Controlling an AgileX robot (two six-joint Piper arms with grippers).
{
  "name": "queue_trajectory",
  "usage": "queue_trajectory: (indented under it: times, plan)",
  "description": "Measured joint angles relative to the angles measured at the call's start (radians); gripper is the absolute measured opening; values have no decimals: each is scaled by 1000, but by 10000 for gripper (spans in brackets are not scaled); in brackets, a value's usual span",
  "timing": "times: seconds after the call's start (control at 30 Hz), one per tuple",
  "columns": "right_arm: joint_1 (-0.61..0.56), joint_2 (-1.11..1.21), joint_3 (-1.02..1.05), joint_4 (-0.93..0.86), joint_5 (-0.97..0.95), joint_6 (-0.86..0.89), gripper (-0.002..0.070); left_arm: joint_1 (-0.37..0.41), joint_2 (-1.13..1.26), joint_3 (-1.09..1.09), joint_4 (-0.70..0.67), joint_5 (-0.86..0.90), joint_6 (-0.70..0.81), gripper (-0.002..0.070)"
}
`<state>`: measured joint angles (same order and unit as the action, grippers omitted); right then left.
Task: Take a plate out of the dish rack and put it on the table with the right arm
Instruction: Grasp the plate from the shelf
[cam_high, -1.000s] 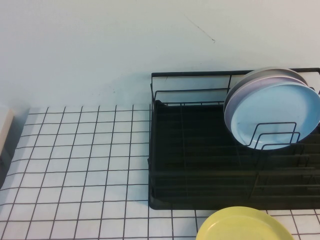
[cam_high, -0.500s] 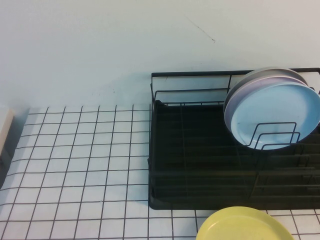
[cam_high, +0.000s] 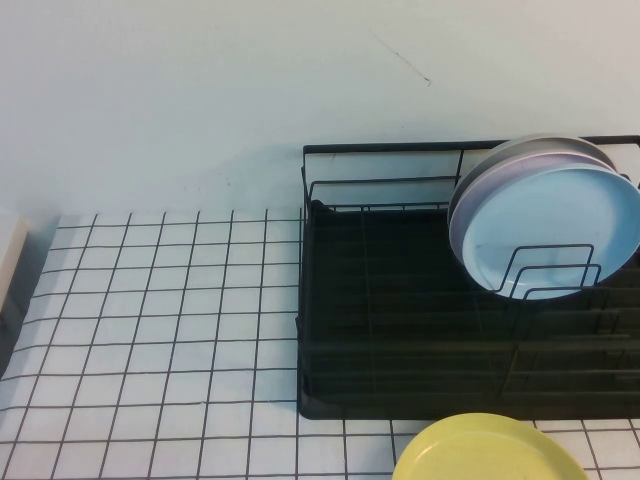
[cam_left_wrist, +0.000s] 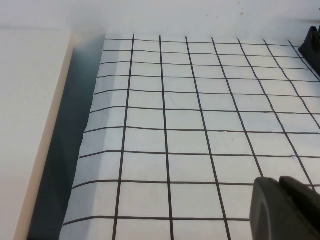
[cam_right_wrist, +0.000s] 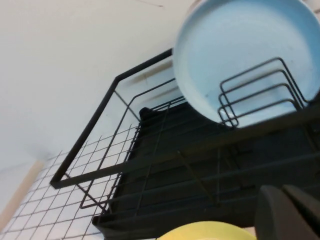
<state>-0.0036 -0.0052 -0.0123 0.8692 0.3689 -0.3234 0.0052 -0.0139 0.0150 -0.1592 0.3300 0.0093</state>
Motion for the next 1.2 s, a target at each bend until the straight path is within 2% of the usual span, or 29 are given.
queue_trajectory:
  times: [0.13,0.27,0.37,0.53,0.6,0.7,0.97,1.2]
  plan:
    - [0,125,-173,-43,105,-179,-1,0,0,0,0,0,0,-3]
    - [0,370,-401,-240,276,-385,49,0,0,0,0,0,0,-3]
    - [0,563,-575,-356,365,-520,153,0,0,0,0,0,0,-3]
    - [0,803,-779,-399,383,-736,361,0,0,0,0,0,0,-3]
    - [0,874,-836,-404,378,-818,391,0,0,0,0,0,0,-3]
    - [0,1006,-939,-405,353,-908,413,0,0,0,0,0,0,-3]
    - [0,1354,-1183,-406,329,-964,421,0,0,0,0,0,0,-3]
    - [0,1559,-1288,-407,321,-1063,422,0,0,0,0,0,0,-3]
